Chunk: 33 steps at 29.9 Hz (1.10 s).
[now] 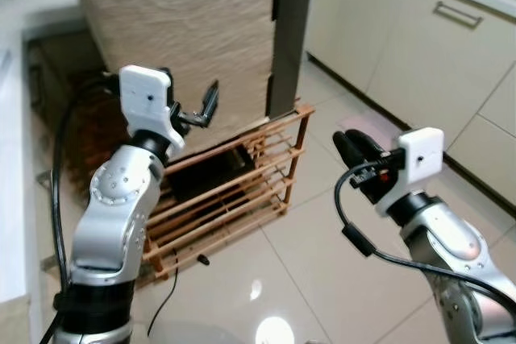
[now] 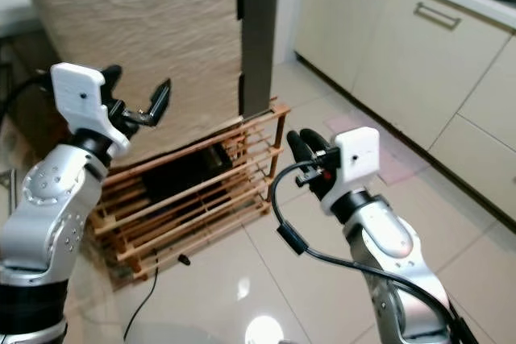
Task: Restocking fridge
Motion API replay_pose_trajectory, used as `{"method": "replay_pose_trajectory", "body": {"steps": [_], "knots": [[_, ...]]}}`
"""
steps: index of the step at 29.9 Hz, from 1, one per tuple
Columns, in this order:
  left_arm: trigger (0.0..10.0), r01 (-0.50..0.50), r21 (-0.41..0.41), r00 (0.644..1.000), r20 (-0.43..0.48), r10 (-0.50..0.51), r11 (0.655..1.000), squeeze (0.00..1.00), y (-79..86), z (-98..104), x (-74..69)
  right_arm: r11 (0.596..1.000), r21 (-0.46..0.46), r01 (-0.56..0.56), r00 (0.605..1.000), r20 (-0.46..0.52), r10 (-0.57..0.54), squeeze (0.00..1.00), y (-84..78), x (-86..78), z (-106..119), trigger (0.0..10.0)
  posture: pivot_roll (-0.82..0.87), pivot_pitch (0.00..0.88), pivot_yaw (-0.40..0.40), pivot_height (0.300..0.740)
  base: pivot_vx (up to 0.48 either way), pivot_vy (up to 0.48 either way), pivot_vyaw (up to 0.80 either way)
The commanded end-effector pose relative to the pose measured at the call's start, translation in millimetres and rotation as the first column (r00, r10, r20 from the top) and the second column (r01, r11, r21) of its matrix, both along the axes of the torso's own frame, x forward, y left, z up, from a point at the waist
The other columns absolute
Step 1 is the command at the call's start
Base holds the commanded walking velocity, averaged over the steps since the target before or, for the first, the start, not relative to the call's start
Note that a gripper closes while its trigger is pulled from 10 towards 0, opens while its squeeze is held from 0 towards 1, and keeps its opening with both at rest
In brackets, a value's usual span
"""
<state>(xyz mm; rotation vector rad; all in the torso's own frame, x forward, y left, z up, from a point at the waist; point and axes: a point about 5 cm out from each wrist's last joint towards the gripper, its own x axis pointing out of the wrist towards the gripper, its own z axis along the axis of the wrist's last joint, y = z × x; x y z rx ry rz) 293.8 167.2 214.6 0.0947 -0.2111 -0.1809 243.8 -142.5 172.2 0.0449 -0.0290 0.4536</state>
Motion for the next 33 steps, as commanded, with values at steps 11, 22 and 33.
{"method": "replay_pose_trajectory", "body": {"steps": [11, 22, 33], "knots": [[10.0, 0.002, 0.005, 1.000, -0.009, -0.001, 1.000, 0.00, -3.4, -1.2, 1.1, 0.999, -0.017, 0.047, 0.999, -0.015, -0.047, 0.00, -7.8, 0.2, -1.9, 10.0, 0.02, 0.000, 0.011, 0.740, 0.000, 0.000, 0.00], [10.0, 0.007, 0.002, 1.000, -0.006, -0.007, 1.000, 0.00, -4.8, 0.0, 1.8, 0.998, -0.010, 0.065, 0.998, -0.024, -0.065, 0.00, -8.8, 0.1, -2.4, 10.0, 0.02, 0.000, 0.010, 0.740, 0.000, 0.000, 0.00], [10.0, 0.021, 0.018, 1.000, -0.014, -0.021, 1.000, 0.00, -5.4, -3.7, -3.1, 0.997, -0.066, 0.044, 0.999, -0.010, -0.045, 0.00, -3.7, -1.7, -2.7, 10.0, 0.02, 0.000, 0.011, 0.740, 0.170, 0.000, 0.29]]}}
